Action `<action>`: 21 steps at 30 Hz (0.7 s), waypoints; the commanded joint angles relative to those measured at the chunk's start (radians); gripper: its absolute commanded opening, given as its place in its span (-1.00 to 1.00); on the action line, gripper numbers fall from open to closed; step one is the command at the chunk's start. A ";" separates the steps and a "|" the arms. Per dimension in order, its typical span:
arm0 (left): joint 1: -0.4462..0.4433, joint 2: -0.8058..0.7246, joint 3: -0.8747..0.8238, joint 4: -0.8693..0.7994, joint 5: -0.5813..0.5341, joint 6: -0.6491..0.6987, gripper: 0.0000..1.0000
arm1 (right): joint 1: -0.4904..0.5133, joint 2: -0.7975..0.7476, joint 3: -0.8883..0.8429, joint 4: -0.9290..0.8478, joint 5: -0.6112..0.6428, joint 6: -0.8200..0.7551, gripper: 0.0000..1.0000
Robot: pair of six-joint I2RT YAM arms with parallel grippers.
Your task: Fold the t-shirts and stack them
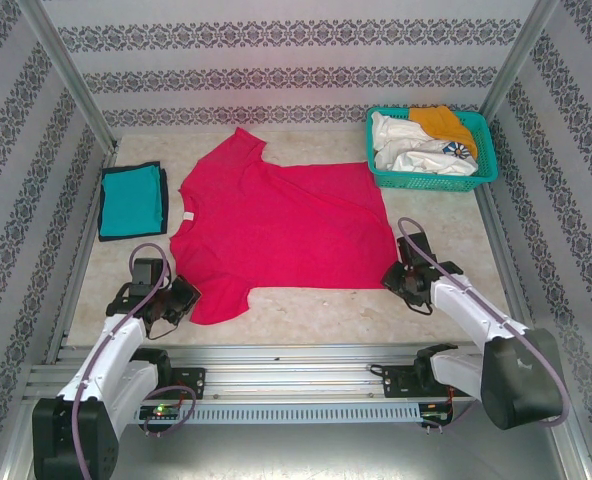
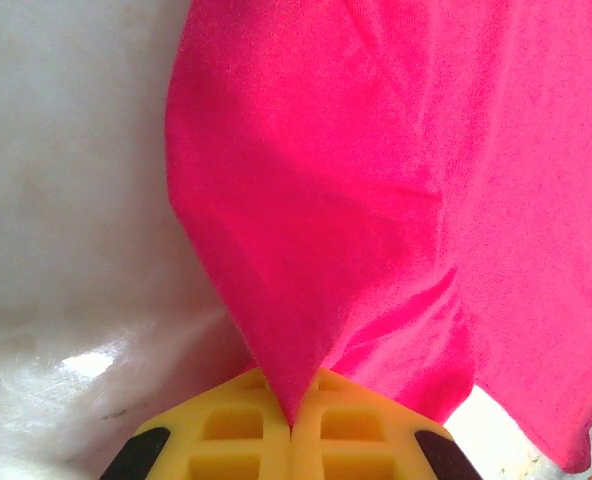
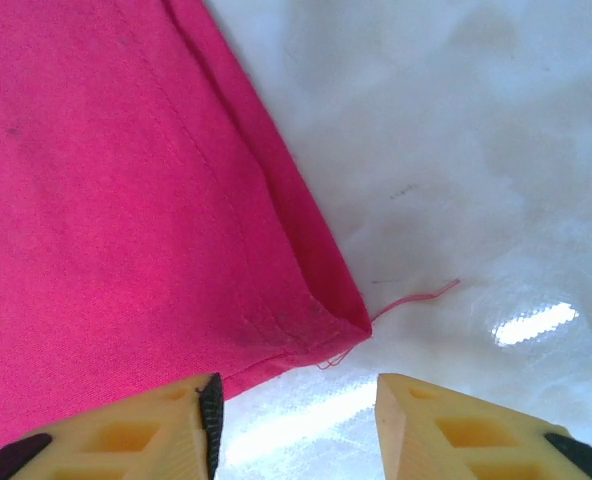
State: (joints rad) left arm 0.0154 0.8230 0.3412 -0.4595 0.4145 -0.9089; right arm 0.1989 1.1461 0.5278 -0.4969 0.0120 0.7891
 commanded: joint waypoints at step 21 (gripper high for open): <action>0.011 -0.016 0.000 0.014 -0.003 0.030 -1.00 | -0.027 0.130 0.043 0.072 0.007 -0.003 -0.30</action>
State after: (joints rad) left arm 0.0154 0.8181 0.3408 -0.4591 0.4145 -0.8970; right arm 0.1848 1.2686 0.5438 -0.4431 0.0101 0.7895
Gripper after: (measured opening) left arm 0.040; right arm 0.348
